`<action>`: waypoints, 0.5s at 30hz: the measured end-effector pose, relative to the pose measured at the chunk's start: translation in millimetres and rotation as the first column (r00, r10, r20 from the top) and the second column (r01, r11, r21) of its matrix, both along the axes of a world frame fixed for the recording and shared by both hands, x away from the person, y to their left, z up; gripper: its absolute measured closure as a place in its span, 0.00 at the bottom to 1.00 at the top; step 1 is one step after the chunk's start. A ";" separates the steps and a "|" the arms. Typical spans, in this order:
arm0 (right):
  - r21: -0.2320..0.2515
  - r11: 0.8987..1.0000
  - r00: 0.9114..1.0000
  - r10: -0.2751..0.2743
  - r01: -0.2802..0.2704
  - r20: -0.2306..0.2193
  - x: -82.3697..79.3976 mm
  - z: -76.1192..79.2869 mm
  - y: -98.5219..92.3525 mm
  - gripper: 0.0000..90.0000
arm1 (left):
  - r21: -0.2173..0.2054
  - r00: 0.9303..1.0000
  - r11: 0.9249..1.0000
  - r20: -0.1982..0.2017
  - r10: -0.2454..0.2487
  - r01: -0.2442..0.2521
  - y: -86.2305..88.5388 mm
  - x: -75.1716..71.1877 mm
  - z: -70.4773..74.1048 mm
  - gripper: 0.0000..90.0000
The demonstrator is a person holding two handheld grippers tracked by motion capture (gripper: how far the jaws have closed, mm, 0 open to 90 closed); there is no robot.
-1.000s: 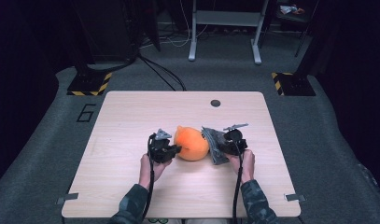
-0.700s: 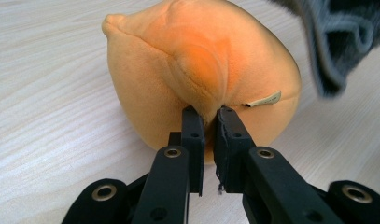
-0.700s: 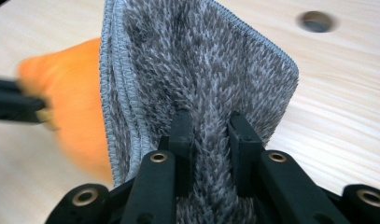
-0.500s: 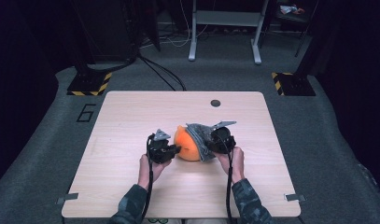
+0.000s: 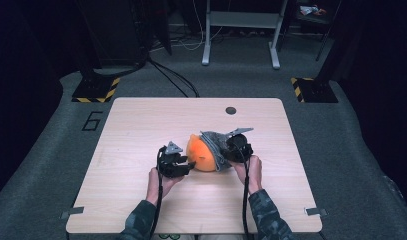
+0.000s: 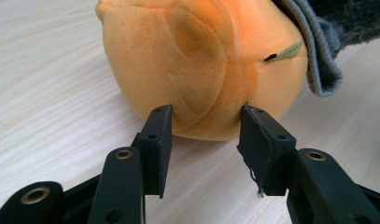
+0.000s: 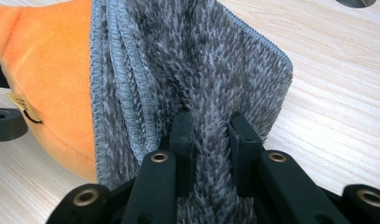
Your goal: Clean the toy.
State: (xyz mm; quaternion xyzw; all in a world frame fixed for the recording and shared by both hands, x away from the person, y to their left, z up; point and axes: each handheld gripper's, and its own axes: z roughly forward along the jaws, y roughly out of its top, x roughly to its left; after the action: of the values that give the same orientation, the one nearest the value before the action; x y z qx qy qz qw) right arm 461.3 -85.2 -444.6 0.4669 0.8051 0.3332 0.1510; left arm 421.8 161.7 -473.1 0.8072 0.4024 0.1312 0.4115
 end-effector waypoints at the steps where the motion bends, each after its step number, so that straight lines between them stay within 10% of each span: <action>1: 0.000 1.000 1.000 0.007 -0.007 -0.002 0.7 0.0 -0.7 0.83 | 0.007 1.000 1.000 0.004 0.003 -0.003 -1.5 0.4 0.0 0.60; 15: 0.045 0.999 1.000 -0.023 0.023 0.005 -2.1 1.4 -13.7 0.83 | 0.037 1.000 0.999 0.026 -0.005 0.004 -13.9 2.1 -3.3 0.93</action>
State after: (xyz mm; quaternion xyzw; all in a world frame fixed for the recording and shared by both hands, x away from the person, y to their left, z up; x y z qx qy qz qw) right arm 459.2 -98.9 -443.2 0.4785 0.7915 0.3509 0.1465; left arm 423.9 147.8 -476.4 0.8138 0.3925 0.1484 0.4021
